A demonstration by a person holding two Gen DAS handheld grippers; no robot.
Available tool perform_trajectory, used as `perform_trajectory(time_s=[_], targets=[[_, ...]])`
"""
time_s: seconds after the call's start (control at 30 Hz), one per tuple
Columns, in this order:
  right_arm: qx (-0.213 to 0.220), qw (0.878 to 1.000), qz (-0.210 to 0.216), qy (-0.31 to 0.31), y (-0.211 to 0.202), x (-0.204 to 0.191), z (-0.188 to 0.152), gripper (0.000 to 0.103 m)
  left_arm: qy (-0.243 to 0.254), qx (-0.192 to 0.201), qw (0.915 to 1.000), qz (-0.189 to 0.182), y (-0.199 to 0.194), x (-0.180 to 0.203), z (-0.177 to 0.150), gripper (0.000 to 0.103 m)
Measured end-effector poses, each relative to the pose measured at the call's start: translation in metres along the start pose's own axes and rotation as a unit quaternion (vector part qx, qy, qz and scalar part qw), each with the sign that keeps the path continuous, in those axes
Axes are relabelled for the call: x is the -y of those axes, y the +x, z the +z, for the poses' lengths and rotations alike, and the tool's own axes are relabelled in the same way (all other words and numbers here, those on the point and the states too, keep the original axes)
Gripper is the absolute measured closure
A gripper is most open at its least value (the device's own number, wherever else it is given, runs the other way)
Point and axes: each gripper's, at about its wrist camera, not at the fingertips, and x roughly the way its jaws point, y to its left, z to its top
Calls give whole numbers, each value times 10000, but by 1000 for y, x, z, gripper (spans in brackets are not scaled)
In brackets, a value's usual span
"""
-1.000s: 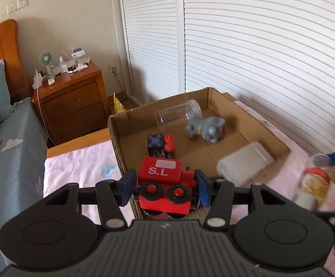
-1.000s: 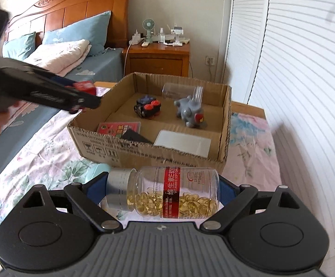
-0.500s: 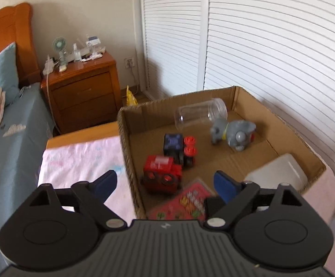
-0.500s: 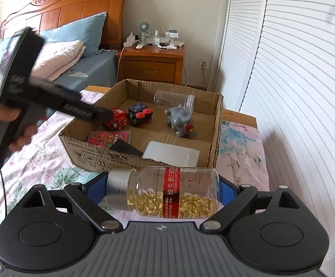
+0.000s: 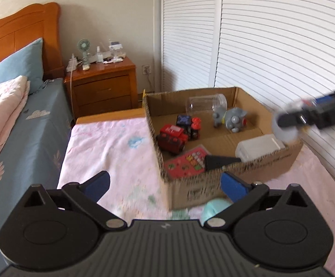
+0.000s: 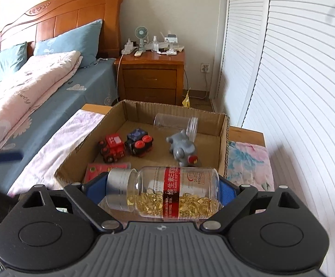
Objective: Organize rigid objects
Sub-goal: 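Carry the red car into the box and open the left gripper while the right carries the bottle, then lower the capsule bottle into the box and open the right gripper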
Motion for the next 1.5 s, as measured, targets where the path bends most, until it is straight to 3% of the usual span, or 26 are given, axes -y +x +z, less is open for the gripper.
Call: perform_trajectory(time_s=[0.37,0.77,0.83,1.1,1.5], targets=[[-335,9977,-277,517,47,-4,38,7,-86,23,9999,65,-19,-2,-18,1],[-575,9947,-469,718,91,-9,48,7,-227,89,9997,59,-23,-10,-22,1],[-549,9948,-512,690,95,-9,48,3,-263,90,9996,78,-22,-11,-22,1],[-456,9959,-570,539,85,-7,41,0,-288,26,9994,166,-20,-14,-22,1],[-101,9996,-256,93,29,-22,1,0,-314,-33,9986,426,-27,-9,-24,1]])
